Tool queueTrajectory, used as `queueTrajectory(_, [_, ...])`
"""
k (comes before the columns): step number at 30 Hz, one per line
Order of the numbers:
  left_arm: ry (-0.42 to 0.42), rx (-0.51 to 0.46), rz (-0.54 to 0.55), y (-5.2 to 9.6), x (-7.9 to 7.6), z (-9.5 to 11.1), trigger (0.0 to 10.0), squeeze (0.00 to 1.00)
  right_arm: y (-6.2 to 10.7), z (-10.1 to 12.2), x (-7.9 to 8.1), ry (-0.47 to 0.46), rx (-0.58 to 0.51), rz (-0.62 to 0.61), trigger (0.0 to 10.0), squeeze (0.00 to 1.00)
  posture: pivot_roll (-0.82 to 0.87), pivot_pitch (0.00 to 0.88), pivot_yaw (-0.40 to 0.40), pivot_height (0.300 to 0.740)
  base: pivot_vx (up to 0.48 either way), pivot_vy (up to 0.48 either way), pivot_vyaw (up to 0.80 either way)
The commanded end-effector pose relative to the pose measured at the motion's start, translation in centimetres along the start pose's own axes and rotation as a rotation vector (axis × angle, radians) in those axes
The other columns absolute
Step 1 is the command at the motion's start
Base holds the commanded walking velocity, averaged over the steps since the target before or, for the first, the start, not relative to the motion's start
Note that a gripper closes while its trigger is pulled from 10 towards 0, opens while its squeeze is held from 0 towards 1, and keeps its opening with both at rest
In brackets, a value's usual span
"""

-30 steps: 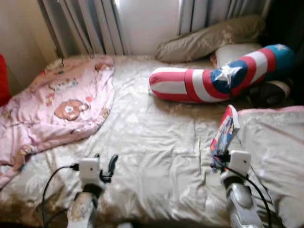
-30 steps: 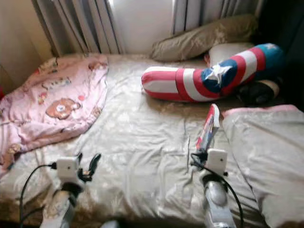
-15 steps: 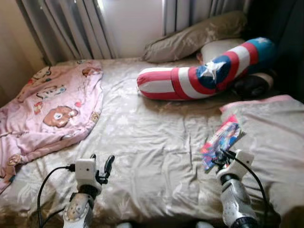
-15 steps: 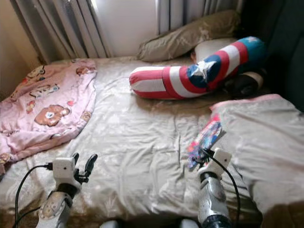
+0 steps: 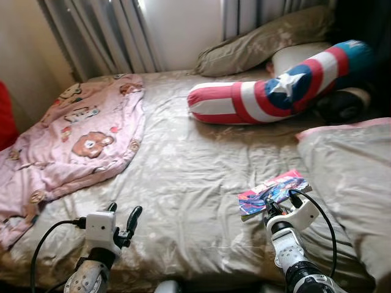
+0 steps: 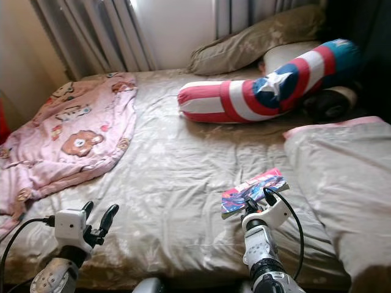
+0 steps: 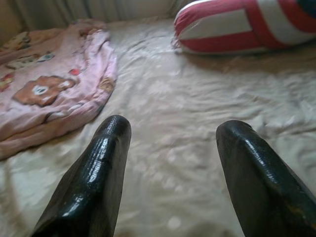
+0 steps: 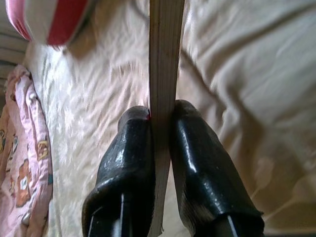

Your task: Clean up the room

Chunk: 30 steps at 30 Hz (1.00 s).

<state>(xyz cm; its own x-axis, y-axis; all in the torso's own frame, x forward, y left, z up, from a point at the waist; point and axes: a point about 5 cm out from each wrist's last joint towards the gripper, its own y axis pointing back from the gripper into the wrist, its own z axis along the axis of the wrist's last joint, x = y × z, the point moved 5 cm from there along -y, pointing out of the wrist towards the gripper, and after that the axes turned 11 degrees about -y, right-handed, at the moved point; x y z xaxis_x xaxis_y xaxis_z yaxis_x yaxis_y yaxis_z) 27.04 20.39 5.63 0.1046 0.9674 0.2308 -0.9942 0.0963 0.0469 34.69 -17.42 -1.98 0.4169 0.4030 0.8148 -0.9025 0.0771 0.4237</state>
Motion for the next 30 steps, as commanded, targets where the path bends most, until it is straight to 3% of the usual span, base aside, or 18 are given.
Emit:
queueTrajectory(1, [-0.012, 0.012, -0.011, 0.5, 0.4, 0.1, 10.0, 0.00, -0.2, 0.3, 1.0, -0.053, -0.031, 0.035, 10.0, 0.00, 0.18, 0.070, 0.150, 0.643, 0.000, 0.000, 0.00])
queueTrajectory(16, [-0.051, 0.066, -0.054, 3.9, 0.5, 1.1, 10.0, 0.00, 0.7, 2.5, -3.4, -0.217, -0.143, -0.148, 10.0, 0.00, 0.24, 0.130, 0.180, 0.643, 0.000, 0.000, 0.00])
queueTrajectory(21, [-0.056, 0.078, -0.062, 4.4, 0.5, 1.6, 10.0, 0.00, 1.1, 2.1, -4.7, -0.180, -0.125, -0.215, 10.0, 0.00, 0.26, 0.144, 0.185, 0.643, 0.000, 0.000, 0.00])
queueTrajectory(30, [-0.055, 0.110, -0.082, 5.1, 0.2, 1.9, 10.0, 0.00, 1.3, 1.5, -5.3, -0.155, -0.100, -0.253, 10.0, 0.00, 0.26, 0.165, 0.192, 0.643, 0.000, 0.000, 0.00])
